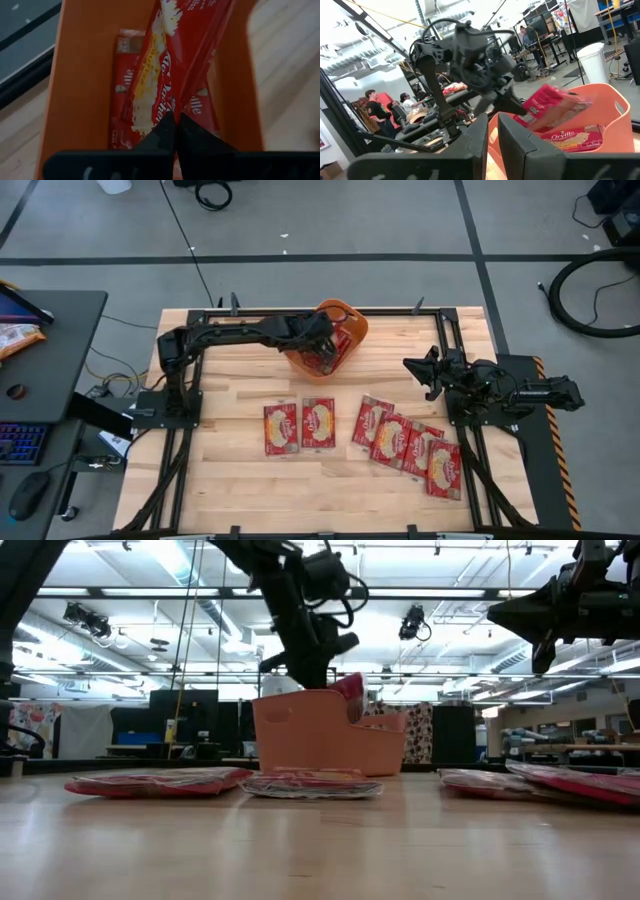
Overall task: Sort popcorn bags into baskets
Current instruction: Put the red popcorn bag into the orange bin
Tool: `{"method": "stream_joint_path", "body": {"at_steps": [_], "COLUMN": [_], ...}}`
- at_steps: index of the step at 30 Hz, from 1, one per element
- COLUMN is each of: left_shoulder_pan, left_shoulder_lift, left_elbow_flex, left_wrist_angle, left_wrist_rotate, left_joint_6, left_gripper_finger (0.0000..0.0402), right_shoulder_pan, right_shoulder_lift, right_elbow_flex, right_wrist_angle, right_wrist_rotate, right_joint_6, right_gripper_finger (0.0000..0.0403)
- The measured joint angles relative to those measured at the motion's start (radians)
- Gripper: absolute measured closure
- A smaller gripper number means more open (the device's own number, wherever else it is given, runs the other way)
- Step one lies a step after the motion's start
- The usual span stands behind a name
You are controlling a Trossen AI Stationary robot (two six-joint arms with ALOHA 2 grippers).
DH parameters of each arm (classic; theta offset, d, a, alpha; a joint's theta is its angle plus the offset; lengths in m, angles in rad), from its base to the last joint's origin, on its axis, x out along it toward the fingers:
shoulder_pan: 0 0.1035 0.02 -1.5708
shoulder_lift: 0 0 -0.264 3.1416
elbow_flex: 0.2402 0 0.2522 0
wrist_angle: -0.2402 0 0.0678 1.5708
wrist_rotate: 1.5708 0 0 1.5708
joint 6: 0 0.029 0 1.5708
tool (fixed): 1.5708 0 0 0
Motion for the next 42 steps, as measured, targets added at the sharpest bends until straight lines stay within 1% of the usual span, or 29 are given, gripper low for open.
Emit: {"method": "stream_joint_path", "body": {"at_steps": [2, 5, 7, 9, 11, 13, 15, 16, 20, 23, 27, 30, 37, 42], "left_shoulder_pan": [0.004, -0.001, -0.010, -0.026, -0.047, -0.072, -0.104, -0.120, -0.191, -0.248, -0.321, -0.369, -0.464, -0.510], "left_shoulder_lift": [0.005, 0.004, 0.004, 0.001, -0.003, -0.004, -0.004, -0.004, -0.003, -0.003, -0.003, -0.002, -0.001, -0.001], "left_elbow_flex": [0.000, 0.000, 0.002, 0.016, 0.028, 0.033, 0.034, 0.035, 0.035, 0.035, 0.034, 0.015, -0.059, -0.131], "left_wrist_angle": [0.007, 0.037, 0.044, 0.048, 0.059, 0.057, 0.056, 0.057, 0.054, 0.033, -0.044, -0.105, -0.191, -0.184], "left_wrist_rotate": [0.001, 0.001, 0.002, 0.003, 0.042, 0.137, 0.223, 0.245, 0.263, 0.259, 0.260, 0.262, 0.190, 0.169], "left_joint_6": [0.002, 0.009, 0.040, 0.103, 0.205, 0.326, 0.424, 0.456, 0.578, 0.702, 0.867, 0.954, 1.072, 1.112], "left_gripper_finger": [0.0375, 0.0345, 0.0321, 0.0298, 0.0280, 0.0270, 0.0267, 0.0267, 0.0270, 0.0271, 0.0271, 0.0271, 0.0271, 0.0271], "right_shoulder_pan": [0.000, 0.000, 0.000, 0.000, 0.000, 0.000, 0.000, 0.000, 0.000, 0.000, 0.000, 0.000, 0.000, 0.000], "right_shoulder_lift": [0.000, 0.000, 0.000, 0.000, 0.000, 0.000, 0.000, 0.000, 0.000, 0.000, 0.000, 0.000, 0.000, 0.000], "right_elbow_flex": [0.000, 0.000, 0.000, 0.000, 0.000, 0.000, 0.000, 0.000, 0.000, 0.000, 0.000, 0.000, 0.000, 0.000], "right_wrist_angle": [0.000, 0.000, 0.000, 0.000, -0.001, 0.000, 0.000, 0.000, 0.000, -0.001, 0.000, 0.000, 0.000, 0.000], "right_wrist_rotate": [0.000, 0.000, 0.000, 0.000, 0.000, 0.000, 0.000, 0.000, 0.000, 0.000, 0.000, 0.000, 0.000, 0.000], "right_joint_6": [0.000, 0.000, 0.000, 0.000, 0.000, 0.000, 0.000, 0.000, 0.000, 0.000, 0.000, 0.000, 0.000, 0.000], "right_gripper_finger": [0.0355, 0.0355, 0.0355, 0.0355, 0.0355, 0.0355, 0.0355, 0.0355, 0.0355, 0.0355, 0.0355, 0.0355, 0.0355, 0.0355]}}
